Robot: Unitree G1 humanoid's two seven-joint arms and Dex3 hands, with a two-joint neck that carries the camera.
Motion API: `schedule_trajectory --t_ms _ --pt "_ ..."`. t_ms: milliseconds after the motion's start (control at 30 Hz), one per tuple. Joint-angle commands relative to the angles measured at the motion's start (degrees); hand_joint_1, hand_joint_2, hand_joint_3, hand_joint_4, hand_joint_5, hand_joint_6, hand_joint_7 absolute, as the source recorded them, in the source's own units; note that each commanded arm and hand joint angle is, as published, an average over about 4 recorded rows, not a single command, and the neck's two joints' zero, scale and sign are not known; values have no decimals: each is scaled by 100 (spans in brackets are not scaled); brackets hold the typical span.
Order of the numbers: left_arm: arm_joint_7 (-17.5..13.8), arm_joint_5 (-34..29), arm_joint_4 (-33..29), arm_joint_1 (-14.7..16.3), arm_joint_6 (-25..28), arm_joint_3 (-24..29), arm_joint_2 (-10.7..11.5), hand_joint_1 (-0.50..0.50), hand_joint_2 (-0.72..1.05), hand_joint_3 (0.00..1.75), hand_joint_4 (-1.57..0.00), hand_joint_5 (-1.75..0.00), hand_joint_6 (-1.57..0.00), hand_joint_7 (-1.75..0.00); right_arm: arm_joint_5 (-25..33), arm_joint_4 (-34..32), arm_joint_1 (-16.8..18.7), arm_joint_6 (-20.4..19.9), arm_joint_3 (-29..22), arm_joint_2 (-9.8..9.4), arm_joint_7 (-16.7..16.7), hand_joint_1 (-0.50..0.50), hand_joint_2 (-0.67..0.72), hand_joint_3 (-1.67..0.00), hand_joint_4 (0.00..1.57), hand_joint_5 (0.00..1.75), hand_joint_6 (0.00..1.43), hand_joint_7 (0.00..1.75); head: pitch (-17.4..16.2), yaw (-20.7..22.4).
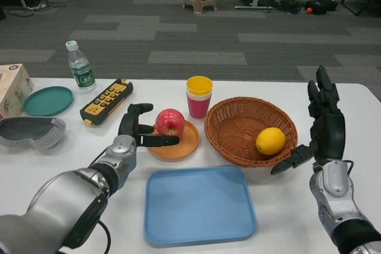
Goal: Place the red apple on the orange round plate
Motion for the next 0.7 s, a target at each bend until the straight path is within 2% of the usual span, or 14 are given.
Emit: schedule_trajectory --t_ms 33,67,133,167,200,267,367,433,500,567,700 --pt "-450 -741 -529 343 -434 51 100 46 -41 4 0 -175 0 -73 26 -57 87 -30 -89 5 -23 22 72 0 0 0 0 0 -8 12" --pt "-608 -998 -816 501 -509 29 138 36 -55 4 0 -175 0 -66 24 -63 98 -30 -100 5 -23 22 72 0 0 0 0 0 -12 11" --pt "-766 -1274 -1267 736 -559 -29 210 12 -59 7 0 -175 0 -59 21 -72 113 -30 -113 5 -23 21 72 0 0 0 0 0 -50 9" --pt "-834 -1411 -1491 855 -595 -70 248 -3 -61 9 0 -175 0 -56 21 -76 122 -30 -119 5 -23 21 72 0 0 0 0 0 -52 -5" --pt "-878 -1547 -1708 980 -652 -132 285 -13 -64 9 0 -175 0 -56 24 -83 135 -32 -130 7 -23 21 72 0 0 0 0 0 -71 -6" --pt "-931 -1918 -2240 1286 -887 -305 373 -25 -64 9 0 -175 0 -56 26 -98 162 -36 -159 12 -23 23 72 0 0 0 0 0 -78 -23" --pt "-1023 -2347 -2851 1600 -1241 -457 474 -34 -66 9 0 -172 0 -47 26 -109 182 -39 -188 16 -23 22 72 0 0 0 0 0 -79 -34" --pt "-1173 -2474 -3154 1736 -1335 -464 522 -38 -70 4 0 -151 0 -31 26 -112 184 -41 -199 23 -23 23 72 0 0 0 0 0 -89 -29" --pt "-1329 -2534 -3394 1837 -1366 -450 560 -42 -72 0 0 -123 0 -17 26 -109 184 -45 -203 29 -23 23 72 0 0 0 0 0 -95 -16" --pt "-1493 -2549 -3613 1923 -1372 -431 608 -48 -72 0 0 -113 0 -10 21 -103 184 -47 -203 31 -19 21 72 0 0 0 0 0 -96 -1" --pt "-1854 -2549 -4242 2147 -1372 -382 819 -50 -72 4 0 -113 0 -7 17 -68 179 -47 -194 36 -15 21 72 0 0 0 0 0 -97 11"
